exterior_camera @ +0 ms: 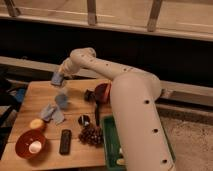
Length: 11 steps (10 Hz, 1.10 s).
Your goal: Place sponge in paper cup
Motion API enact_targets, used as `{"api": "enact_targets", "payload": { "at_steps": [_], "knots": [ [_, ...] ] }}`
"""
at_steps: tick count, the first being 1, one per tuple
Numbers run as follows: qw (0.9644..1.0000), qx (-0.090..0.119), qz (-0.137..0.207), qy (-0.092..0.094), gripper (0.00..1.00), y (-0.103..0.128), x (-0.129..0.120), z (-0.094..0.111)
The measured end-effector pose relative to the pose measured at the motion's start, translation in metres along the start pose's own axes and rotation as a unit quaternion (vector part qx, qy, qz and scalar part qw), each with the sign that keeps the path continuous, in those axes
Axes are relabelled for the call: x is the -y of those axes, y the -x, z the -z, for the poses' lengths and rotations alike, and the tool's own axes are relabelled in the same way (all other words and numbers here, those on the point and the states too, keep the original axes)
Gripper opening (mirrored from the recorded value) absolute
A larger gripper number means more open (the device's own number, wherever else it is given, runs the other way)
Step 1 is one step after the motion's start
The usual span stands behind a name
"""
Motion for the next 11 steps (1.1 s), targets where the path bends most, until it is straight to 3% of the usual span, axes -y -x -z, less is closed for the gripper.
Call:
{"api": "enact_targets", "payload": {
  "at_steps": [3, 7, 8, 11],
  "knots": [
    [0.9997, -0.012, -0.007, -0.019, 0.29, 0.001, 0.006, 0.006],
    [0.9975, -0.06, -0.008, -0.036, 0.7, -0.009, 0.007, 0.004],
    [0.997, -0.067, -0.01, -0.037, 0.75, -0.01, 0.009, 0.005],
    [0.9954, -0.087, -0.01, -0.038, 0.76, -0.019, 0.007, 0.0]
  ]
}}
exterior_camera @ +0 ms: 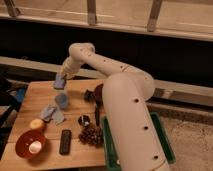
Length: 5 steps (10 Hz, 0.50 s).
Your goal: Place sponge in paper cup
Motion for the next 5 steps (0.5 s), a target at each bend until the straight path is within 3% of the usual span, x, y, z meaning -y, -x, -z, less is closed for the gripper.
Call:
{"api": "enact_targets", "payload": {
  "at_steps": [3, 5],
  "knots": [
    [0.9999, -0.009, -0.001, 0.01, 0.76, -0.0002, -0.0011, -0.0016],
    [0.9999, 0.007, 0.003, 0.015, 0.76, 0.0073, -0.0041, 0.0067]
  ]
}}
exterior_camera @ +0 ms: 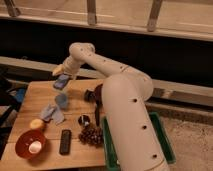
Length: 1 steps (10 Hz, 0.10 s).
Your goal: Place sponge in paper cup
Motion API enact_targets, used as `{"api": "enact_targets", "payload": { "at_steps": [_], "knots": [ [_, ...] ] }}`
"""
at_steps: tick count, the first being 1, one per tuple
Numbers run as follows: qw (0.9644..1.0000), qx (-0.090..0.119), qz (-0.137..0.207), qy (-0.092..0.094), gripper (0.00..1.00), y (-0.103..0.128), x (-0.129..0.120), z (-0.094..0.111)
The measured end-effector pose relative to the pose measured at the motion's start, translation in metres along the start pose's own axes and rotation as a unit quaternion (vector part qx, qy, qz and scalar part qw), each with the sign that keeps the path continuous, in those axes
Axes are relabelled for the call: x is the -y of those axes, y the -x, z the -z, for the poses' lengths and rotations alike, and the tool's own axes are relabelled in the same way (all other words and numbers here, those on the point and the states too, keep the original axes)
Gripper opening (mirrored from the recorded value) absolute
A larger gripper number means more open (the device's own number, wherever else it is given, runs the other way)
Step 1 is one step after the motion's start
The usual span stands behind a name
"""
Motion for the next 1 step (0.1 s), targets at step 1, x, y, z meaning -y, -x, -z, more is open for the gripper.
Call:
{"api": "enact_targets", "payload": {
  "at_steps": [1],
  "knots": [
    [0.9998, 0.017, 0.002, 0.002, 0.76, 0.0071, -0.003, 0.0115]
  ]
}}
